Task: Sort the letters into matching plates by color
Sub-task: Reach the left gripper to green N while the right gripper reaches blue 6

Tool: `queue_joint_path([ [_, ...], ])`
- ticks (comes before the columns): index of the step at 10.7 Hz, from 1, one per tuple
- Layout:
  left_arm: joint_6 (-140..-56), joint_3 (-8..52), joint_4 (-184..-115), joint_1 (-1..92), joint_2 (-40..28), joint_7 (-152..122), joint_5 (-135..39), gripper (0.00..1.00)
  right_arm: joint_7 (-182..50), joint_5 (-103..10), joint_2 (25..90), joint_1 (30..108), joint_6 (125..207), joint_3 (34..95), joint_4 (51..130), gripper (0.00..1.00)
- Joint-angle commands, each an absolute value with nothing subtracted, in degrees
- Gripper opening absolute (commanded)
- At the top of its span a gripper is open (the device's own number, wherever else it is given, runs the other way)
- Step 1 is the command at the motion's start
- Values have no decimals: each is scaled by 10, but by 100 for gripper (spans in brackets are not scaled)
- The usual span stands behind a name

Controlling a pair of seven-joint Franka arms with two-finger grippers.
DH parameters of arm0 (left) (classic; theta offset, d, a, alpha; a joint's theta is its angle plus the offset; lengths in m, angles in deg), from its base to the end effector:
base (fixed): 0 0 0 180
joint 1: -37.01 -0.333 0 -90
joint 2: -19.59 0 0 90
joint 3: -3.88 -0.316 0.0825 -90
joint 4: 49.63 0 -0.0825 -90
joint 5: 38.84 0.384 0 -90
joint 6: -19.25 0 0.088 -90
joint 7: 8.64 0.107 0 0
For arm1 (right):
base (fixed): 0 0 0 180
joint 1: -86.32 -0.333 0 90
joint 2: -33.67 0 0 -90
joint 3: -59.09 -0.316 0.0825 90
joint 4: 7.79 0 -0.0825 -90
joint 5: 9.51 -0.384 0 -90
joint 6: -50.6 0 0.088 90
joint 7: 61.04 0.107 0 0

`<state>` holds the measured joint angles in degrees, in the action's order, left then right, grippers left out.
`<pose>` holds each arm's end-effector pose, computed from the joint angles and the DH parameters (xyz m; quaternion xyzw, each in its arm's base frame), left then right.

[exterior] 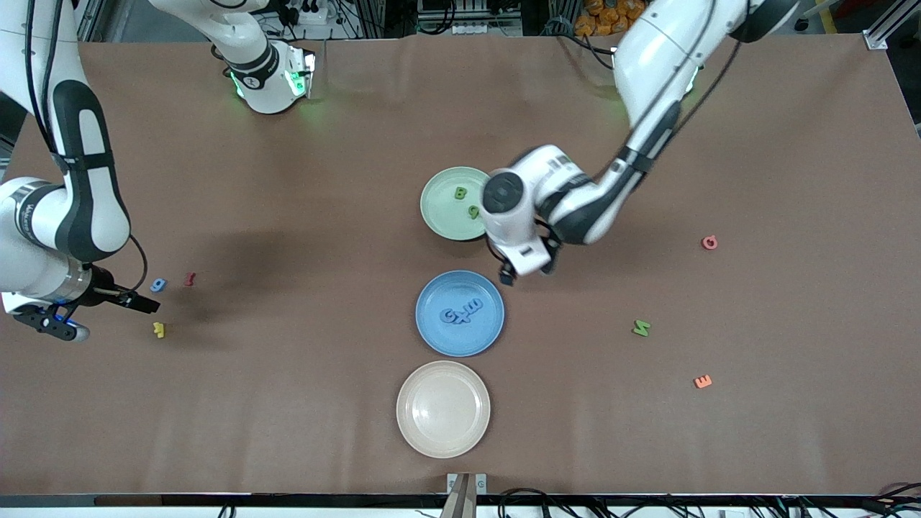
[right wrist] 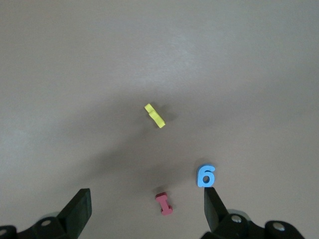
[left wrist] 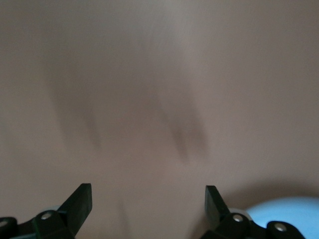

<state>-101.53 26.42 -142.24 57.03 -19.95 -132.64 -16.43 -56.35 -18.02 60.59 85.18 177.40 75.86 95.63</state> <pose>0.5308 -0.4198 0.2327 -0.8054 -0.5881 -0.0265 0.0689 0.6260 -0.1556 0.2907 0.9780 -0.2078 -0.0196 0.0054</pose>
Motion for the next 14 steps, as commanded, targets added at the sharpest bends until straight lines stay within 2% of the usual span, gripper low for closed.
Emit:
queue_joint_path([
  [1,-1008,273,-1433,473,-170,-1211,-173,100,-520,-177,582,883,1801,752,1009,100],
  [4,-1008,303,-1442,374,-162,-1111,-176,100,-525,-178,586,904,1918,750,1081,100],
  [6,-1010,330,-1446,320,-165,-1067,-176,100,-529,-210,591,910,1929,749,1086,100],
  [10,-1026,330,-1462,285,-169,-1029,-171,100,-529,-223,612,910,1986,744,1111,100],
  [14,-1038,330,-1458,251,-190,-1015,-171,100,-529,-223,630,917,1992,740,1116,98],
])
